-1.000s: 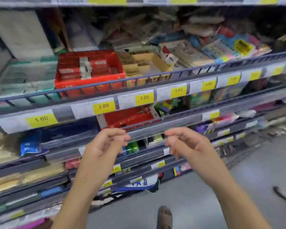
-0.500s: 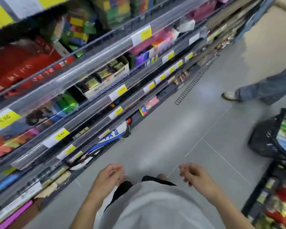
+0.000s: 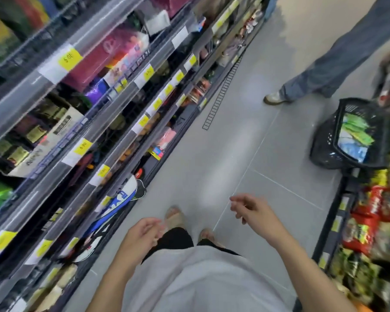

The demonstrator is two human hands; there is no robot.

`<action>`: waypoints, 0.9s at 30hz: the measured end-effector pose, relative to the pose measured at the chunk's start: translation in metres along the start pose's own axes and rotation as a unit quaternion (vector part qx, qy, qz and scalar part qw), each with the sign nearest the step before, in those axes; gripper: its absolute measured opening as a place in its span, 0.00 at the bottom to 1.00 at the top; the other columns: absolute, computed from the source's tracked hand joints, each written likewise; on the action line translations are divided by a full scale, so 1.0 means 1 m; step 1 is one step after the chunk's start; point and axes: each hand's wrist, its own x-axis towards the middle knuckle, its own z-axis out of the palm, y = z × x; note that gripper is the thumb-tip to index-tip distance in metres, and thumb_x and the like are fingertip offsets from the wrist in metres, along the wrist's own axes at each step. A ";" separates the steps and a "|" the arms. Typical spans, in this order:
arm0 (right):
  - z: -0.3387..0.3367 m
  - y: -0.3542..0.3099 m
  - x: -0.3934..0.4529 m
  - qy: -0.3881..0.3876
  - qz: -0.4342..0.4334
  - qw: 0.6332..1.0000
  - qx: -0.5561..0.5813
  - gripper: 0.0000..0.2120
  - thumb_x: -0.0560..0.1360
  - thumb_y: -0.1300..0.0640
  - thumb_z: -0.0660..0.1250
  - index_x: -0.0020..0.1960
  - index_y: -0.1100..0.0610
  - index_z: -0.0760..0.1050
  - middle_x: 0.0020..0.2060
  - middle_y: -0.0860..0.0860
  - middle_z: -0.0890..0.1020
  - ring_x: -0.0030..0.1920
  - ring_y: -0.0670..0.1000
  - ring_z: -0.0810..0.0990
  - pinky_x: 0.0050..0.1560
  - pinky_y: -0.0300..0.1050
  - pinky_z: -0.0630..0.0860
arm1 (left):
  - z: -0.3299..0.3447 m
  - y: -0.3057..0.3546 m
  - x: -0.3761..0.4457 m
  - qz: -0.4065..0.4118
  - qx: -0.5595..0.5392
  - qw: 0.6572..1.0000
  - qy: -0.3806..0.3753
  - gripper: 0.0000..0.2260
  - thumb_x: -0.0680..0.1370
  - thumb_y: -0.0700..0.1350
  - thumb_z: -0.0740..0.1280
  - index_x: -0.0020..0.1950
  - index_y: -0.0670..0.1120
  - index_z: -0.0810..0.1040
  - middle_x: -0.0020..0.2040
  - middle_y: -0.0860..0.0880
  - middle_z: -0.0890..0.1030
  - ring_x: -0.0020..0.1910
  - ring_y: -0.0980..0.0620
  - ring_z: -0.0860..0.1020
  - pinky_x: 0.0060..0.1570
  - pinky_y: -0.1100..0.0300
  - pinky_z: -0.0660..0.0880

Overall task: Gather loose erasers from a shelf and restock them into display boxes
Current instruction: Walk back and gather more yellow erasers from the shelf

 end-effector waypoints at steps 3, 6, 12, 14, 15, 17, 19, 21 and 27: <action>-0.018 -0.022 0.023 0.012 -0.030 0.999 0.015 0.06 0.79 0.56 0.68 0.53 0.48 0.81 0.41 0.46 0.85 0.38 0.44 0.82 0.37 0.38 0.78 | 0.012 0.023 0.020 0.011 0.010 1.000 -0.010 0.05 0.83 0.44 0.68 0.57 0.47 0.82 0.49 0.52 0.88 0.51 0.49 0.84 0.46 0.62 0.78; -0.034 -0.037 0.051 0.025 -0.038 0.999 0.027 0.06 0.79 0.56 0.68 0.52 0.48 0.81 0.41 0.47 0.85 0.37 0.44 0.82 0.37 0.39 0.77 | 0.022 0.052 0.048 0.028 0.020 0.999 -0.019 0.05 0.83 0.44 0.68 0.58 0.48 0.81 0.49 0.53 0.88 0.52 0.48 0.84 0.48 0.59 0.79; -0.071 -0.057 0.098 0.061 0.017 0.997 0.034 0.06 0.80 0.59 0.67 0.53 0.51 0.81 0.43 0.52 0.85 0.37 0.46 0.80 0.37 0.41 0.76 | 0.038 0.134 0.123 0.056 0.044 0.996 -0.049 0.06 0.84 0.43 0.67 0.58 0.49 0.81 0.50 0.54 0.88 0.50 0.51 0.85 0.49 0.58 0.78; -0.086 -0.062 0.110 0.071 0.038 0.996 0.031 0.06 0.80 0.60 0.67 0.54 0.53 0.81 0.44 0.54 0.85 0.37 0.45 0.80 0.38 0.42 0.76 | 0.046 0.167 0.147 0.065 0.054 0.995 -0.055 0.06 0.84 0.41 0.66 0.57 0.49 0.82 0.49 0.55 0.88 0.50 0.51 0.85 0.48 0.58 0.78; -0.094 -0.065 0.116 0.076 0.044 0.996 0.027 0.07 0.80 0.60 0.67 0.55 0.53 0.81 0.44 0.54 0.86 0.37 0.45 0.80 0.38 0.42 0.77 | 0.050 0.184 0.159 0.072 0.056 0.994 -0.058 0.06 0.84 0.41 0.66 0.57 0.49 0.82 0.48 0.56 0.88 0.50 0.51 0.85 0.48 0.58 0.78; -0.110 -0.072 0.128 0.087 0.053 0.995 0.024 0.07 0.79 0.60 0.67 0.54 0.53 0.82 0.44 0.53 0.85 0.36 0.44 0.81 0.37 0.40 0.77 | 0.058 0.219 0.180 0.084 0.061 0.992 -0.067 0.06 0.84 0.41 0.66 0.57 0.49 0.82 0.49 0.56 0.88 0.49 0.54 0.86 0.48 0.59 0.78; -0.128 -0.079 0.141 0.099 0.059 0.993 0.027 0.07 0.79 0.60 0.68 0.54 0.54 0.82 0.44 0.55 0.85 0.35 0.44 0.81 0.36 0.40 0.77 | 0.067 0.254 0.197 0.092 0.065 0.991 -0.074 0.06 0.83 0.42 0.67 0.57 0.49 0.82 0.49 0.55 0.88 0.47 0.56 0.85 0.47 0.60 0.78; -0.146 -0.088 0.158 0.106 0.060 0.992 0.029 0.06 0.79 0.61 0.68 0.54 0.54 0.82 0.44 0.56 0.85 0.34 0.44 0.80 0.36 0.40 0.77 | 0.078 0.284 0.210 0.096 0.066 0.990 -0.077 0.06 0.83 0.42 0.67 0.58 0.48 0.82 0.49 0.55 0.88 0.47 0.56 0.85 0.47 0.61 0.78; -0.207 -0.117 0.238 0.081 0.050 0.995 0.024 0.05 0.79 0.58 0.68 0.53 0.53 0.82 0.43 0.56 0.85 0.35 0.45 0.81 0.37 0.43 0.77 | 0.120 0.353 0.243 0.096 0.068 0.991 -0.062 0.06 0.84 0.44 0.67 0.58 0.49 0.82 0.50 0.55 0.88 0.50 0.55 0.85 0.50 0.58 0.79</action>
